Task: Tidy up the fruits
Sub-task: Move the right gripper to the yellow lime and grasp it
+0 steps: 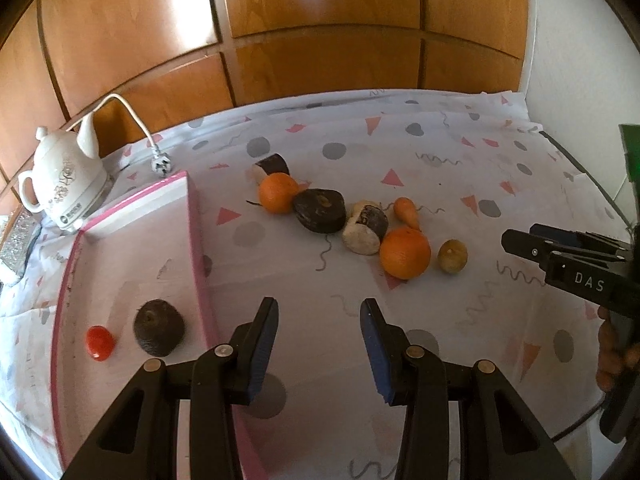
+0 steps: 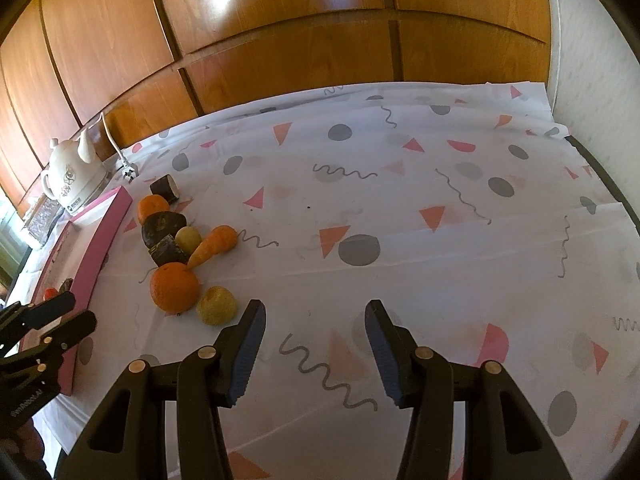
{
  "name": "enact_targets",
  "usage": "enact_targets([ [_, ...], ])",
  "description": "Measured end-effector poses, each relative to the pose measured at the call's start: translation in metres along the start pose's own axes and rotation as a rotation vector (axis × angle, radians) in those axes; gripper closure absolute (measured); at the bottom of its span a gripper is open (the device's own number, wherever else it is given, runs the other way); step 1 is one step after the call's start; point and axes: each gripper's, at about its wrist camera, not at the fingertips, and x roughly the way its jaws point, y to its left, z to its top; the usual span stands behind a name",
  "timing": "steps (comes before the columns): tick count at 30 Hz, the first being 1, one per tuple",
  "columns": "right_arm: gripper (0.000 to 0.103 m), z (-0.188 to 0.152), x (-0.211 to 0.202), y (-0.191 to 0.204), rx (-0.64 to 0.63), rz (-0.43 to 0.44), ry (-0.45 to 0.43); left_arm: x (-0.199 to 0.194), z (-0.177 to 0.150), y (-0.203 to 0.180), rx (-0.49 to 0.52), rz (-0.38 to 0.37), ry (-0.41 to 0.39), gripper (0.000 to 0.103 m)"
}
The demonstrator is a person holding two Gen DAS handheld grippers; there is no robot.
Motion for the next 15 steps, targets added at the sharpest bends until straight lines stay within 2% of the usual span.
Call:
enact_targets([
  [3, 0.051, 0.001, 0.001, -0.002, 0.002, 0.005, 0.002, 0.009, 0.001, -0.003, -0.008, -0.022, 0.021, 0.060],
  [7, 0.051, 0.007, 0.002, -0.003, 0.021, 0.092, 0.008, 0.015, -0.003, 0.000, -0.036, -0.040, 0.048, 0.060],
  [12, 0.051, 0.013, 0.008, 0.021, -0.062, 0.229, 0.040, 0.016, -0.005, 0.006, -0.061, -0.057, 0.047, 0.060],
  [15, 0.051, 0.015, 0.018, 0.041, -0.134, 0.244, 0.065, 0.017, -0.006, 0.009, -0.077, -0.073, 0.044, 0.060],
])
